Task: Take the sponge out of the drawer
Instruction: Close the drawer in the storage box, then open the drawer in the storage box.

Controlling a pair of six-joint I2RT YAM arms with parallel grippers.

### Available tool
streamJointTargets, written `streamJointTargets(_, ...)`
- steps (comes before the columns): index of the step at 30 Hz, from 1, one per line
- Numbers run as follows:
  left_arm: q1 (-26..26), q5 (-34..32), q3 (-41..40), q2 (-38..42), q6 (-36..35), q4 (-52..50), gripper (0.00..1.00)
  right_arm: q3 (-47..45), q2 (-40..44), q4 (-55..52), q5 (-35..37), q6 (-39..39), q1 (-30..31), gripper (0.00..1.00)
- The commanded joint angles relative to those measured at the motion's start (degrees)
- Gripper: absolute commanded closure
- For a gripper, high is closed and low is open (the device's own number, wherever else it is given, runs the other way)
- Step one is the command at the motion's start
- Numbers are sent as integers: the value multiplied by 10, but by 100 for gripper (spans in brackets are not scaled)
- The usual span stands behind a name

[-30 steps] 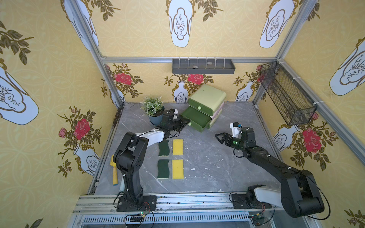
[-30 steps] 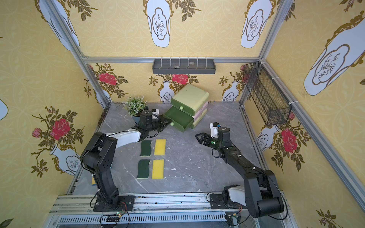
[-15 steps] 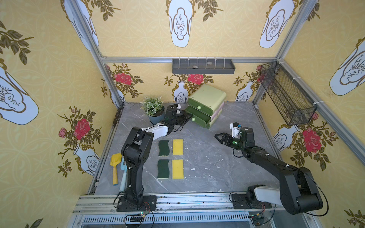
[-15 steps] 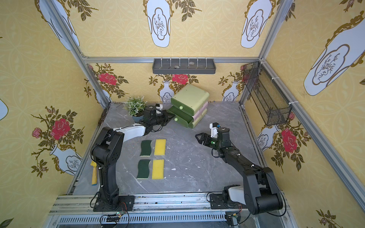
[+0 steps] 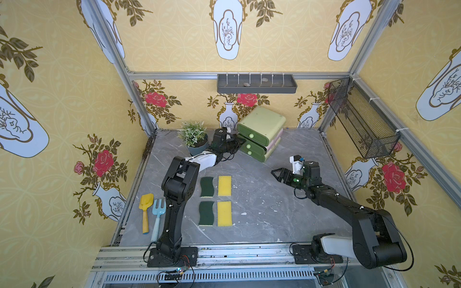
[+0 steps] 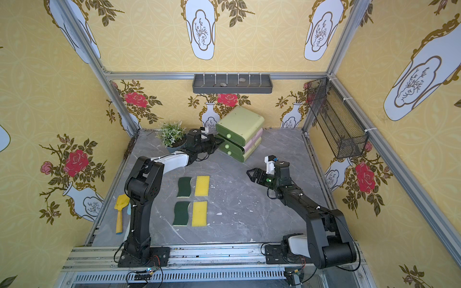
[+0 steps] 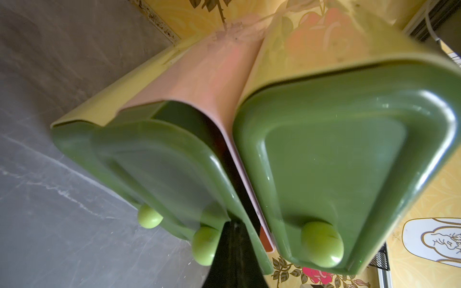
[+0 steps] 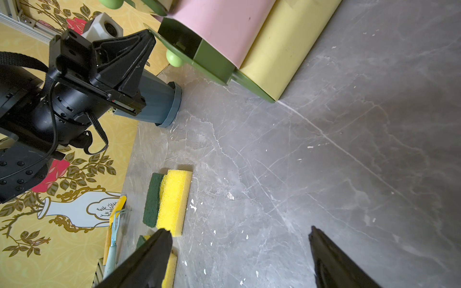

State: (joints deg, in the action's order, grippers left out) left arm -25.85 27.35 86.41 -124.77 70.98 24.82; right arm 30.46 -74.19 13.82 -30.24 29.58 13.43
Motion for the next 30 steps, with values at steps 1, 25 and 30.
streamJointTargets(1, -1, -9, 15, -14, 3, 3, 100, -1, -1, 25, 1, -3, -1, 11)
streamJointTargets(25, -60, -21, 61, -23, -40, -51, 97, -9, 21, 17, 26, -4, -7, 11)
streamJointTargets(30, -60, -53, -16, 48, -82, -51, 88, -11, 21, 17, 31, -4, -8, 10)
